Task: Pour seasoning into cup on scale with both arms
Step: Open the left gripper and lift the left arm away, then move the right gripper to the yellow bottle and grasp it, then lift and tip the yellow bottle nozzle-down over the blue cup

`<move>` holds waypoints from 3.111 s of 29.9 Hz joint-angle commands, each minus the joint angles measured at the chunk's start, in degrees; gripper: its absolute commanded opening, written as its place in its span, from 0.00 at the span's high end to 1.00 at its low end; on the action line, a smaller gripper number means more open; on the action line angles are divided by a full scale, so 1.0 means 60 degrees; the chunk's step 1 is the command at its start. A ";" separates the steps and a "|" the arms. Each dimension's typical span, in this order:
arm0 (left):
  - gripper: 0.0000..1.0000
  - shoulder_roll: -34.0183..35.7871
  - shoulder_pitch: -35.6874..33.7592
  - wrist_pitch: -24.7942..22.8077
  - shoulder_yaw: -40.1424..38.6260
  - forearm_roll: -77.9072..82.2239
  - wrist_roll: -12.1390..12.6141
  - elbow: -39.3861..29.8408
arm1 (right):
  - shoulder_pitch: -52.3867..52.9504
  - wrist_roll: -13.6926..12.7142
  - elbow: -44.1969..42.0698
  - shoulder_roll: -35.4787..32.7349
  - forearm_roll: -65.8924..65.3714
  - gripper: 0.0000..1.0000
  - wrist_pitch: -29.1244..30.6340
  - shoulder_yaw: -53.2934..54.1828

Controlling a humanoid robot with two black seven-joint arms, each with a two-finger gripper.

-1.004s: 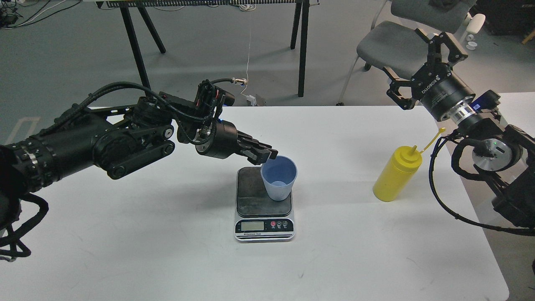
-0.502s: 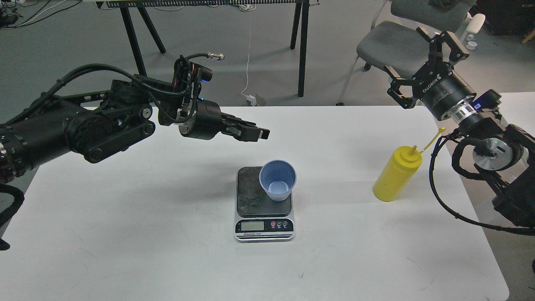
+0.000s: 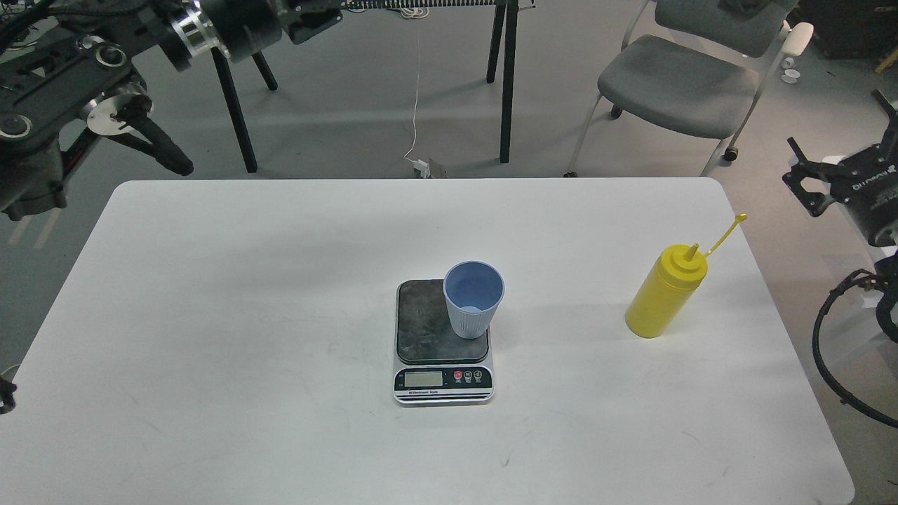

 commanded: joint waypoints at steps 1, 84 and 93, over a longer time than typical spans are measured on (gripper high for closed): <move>0.02 -0.0195 0.0046 0.0000 -0.0035 -0.1294 -0.0001 0.0730 | -0.1363 -0.0197 0.0092 -0.0401 0.0857 0.01 0.0000 0.0019; 0.01 -0.0005 0.1277 0.0000 -0.0079 -0.1545 -0.0001 0.0936 | 0.4271 0.2805 0.2289 0.3583 -1.4668 0.77 -0.3464 -0.5253; 0.01 -0.0020 0.1292 0.0000 -0.0064 -0.1545 -0.0001 0.0936 | 0.5531 0.2820 0.2201 0.3525 -1.5811 0.78 -0.4124 -0.6249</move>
